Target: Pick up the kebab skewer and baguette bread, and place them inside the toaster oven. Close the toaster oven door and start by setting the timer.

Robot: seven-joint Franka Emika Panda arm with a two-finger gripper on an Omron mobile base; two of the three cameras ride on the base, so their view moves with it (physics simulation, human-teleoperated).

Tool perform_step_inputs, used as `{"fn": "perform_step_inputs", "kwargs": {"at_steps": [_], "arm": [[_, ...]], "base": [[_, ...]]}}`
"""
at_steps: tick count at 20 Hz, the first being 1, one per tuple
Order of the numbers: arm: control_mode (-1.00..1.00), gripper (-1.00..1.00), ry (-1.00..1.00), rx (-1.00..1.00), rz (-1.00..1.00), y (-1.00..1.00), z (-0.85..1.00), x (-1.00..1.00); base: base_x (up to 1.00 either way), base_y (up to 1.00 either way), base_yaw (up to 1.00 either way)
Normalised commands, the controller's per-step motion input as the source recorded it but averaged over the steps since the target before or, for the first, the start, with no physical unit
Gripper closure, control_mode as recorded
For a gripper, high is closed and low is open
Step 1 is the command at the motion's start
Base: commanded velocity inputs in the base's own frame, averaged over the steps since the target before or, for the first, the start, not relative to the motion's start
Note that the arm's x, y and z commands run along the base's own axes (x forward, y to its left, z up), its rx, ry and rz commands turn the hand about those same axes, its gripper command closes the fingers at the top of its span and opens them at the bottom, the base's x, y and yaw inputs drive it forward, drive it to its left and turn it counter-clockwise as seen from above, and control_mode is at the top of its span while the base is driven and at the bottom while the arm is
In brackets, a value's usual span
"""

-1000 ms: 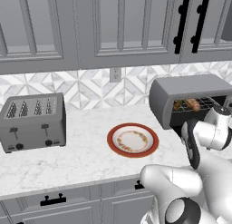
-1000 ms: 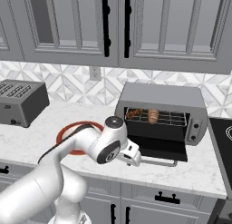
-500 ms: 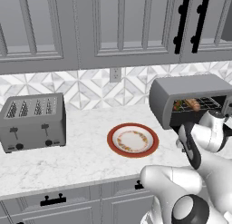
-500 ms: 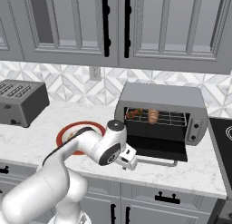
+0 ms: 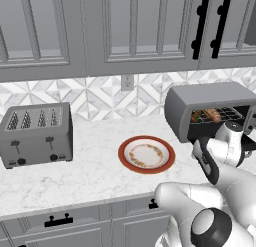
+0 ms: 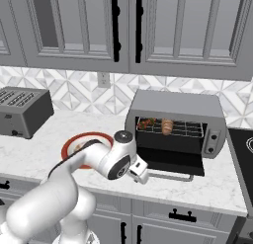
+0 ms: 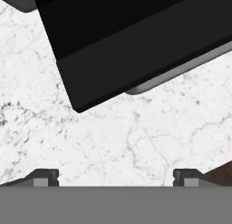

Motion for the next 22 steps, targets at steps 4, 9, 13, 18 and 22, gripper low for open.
{"fn": "perform_step_inputs", "kwargs": {"at_steps": [4, 9, 13, 18, 22], "arm": [[-1.00, -1.00, 0.00, -0.07, -0.15, 0.00, 0.00, 0.17], [-1.00, -1.00, -0.05, -0.09, -0.14, 0.00, -0.09, 0.00], [-1.00, -1.00, -0.02, -0.09, -0.13, 0.00, -0.02, 0.01], [-1.00, -1.00, 0.00, -0.07, -0.13, 0.00, -0.11, 0.00], [-1.00, -1.00, 0.00, -0.07, -0.09, 0.00, -0.06, 0.01]], "base": [[0.00, 0.00, 0.00], [0.00, 0.00, 0.00], [0.00, 0.00, 0.00], [0.00, 0.00, 0.00], [0.00, 0.00, 0.00]]}}
